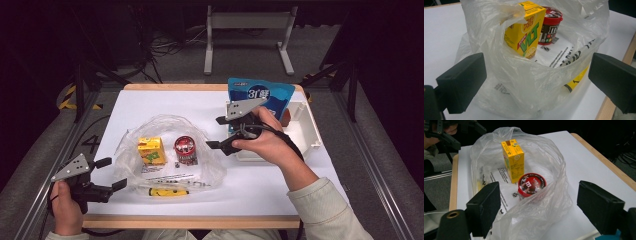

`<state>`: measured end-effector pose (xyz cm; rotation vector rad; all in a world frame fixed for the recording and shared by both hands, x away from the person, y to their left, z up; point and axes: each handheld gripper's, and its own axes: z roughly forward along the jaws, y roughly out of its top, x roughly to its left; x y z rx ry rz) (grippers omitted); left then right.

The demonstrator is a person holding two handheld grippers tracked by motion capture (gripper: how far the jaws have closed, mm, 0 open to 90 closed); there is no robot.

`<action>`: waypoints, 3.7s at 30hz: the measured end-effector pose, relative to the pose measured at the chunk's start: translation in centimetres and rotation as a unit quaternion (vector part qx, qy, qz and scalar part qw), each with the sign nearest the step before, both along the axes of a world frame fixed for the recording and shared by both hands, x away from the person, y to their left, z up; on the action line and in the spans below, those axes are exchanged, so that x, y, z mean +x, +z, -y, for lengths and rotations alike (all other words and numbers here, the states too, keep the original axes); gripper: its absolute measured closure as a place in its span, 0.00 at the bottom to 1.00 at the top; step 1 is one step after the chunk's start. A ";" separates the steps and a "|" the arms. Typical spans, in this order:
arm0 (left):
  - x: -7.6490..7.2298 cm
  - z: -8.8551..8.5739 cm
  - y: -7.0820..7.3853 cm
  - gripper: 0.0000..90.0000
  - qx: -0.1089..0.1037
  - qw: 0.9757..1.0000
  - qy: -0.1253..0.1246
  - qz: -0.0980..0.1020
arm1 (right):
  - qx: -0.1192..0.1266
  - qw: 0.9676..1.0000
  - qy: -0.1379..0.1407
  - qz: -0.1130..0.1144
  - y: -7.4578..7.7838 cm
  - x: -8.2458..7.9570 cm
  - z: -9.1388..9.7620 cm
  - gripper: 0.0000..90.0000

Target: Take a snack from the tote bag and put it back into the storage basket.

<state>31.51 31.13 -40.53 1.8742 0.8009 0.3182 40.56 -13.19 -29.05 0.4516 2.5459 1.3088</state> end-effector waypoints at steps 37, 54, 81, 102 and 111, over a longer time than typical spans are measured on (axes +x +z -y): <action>-0.6 -0.8 -0.1 0.02 -0.009 1.000 0.010 -0.001 | -0.036 0.996 0.086 -0.011 -3.3 2.5 -11.2 0.21; -0.5 -0.9 -0.1 0.02 -0.008 1.000 0.009 0.001 | -0.049 0.994 0.097 -0.018 -5.2 3.3 -14.4 0.20; -0.5 -1.0 -0.1 0.02 -0.009 1.000 0.008 0.002 | -0.049 0.993 0.102 -0.024 -8.3 4.7 -17.2 0.20; -0.6 -1.0 -0.1 0.02 -0.012 1.000 0.009 0.001 | -0.040 0.993 0.112 -0.021 -10.1 5.1 -18.6 0.27; -0.5 -1.0 -0.1 0.02 -0.010 1.000 0.007 0.003 | -0.051 0.991 0.119 -0.030 -10.2 5.2 -18.9 0.37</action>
